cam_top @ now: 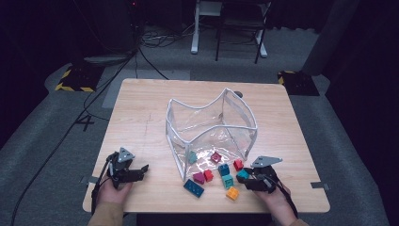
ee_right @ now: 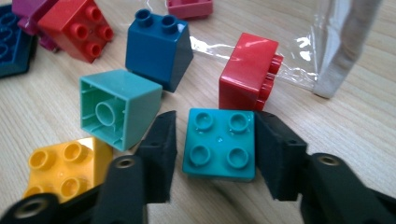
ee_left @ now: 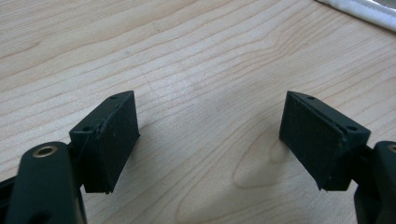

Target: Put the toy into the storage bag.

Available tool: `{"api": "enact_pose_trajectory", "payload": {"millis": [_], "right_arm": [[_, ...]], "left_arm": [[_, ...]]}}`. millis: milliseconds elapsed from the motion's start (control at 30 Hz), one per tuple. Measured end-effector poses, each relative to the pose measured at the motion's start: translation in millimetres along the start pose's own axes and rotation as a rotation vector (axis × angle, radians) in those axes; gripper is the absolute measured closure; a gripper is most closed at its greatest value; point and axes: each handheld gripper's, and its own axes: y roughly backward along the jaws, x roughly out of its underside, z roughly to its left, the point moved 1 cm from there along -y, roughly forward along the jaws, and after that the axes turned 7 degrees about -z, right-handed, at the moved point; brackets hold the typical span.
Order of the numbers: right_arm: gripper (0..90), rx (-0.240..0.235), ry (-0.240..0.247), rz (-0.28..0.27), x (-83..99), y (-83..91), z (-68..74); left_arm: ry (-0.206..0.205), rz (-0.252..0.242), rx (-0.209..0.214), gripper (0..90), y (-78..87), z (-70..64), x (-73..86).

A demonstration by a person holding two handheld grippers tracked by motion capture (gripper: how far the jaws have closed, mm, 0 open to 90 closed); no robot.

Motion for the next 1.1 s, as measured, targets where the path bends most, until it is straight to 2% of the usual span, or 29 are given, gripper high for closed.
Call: {"api": "enact_pose_trajectory", "payload": {"millis": [167, 367, 567, 700, 933, 1100], "right_arm": [[58.7, -0.012, -0.012, 0.002, -0.5, 2.2, -0.6], [58.7, -0.034, -0.005, -0.012, -6.2, 10.5, 0.6], [58.7, -0.048, 0.007, -0.055, -18.6, 27.9, 4.2], [58.7, -0.067, -0.002, -0.071, -24.9, 36.5, 4.5], [58.6, -0.092, -0.022, -0.113, -38.7, 56.5, 0.0], [58.7, -0.103, -0.017, -0.137, -53.8, 74.6, -3.7]], "left_arm": [[0.0, 0.0, 0.0, 20.1, 0.0, 0.0, 0.0], [0.0, 0.0, 0.0, 20.1, 0.0, 0.0, 0.0], [0.0, -0.001, 0.0, 20.1, 0.0, 0.0, 0.0], [0.0, -0.001, 0.0, 20.1, -0.1, 0.0, 0.0], [0.0, 0.0, 0.0, 20.1, 0.0, 0.0, 0.0], [0.0, -0.001, 0.0, 20.1, 0.0, -0.1, 0.1]]}}
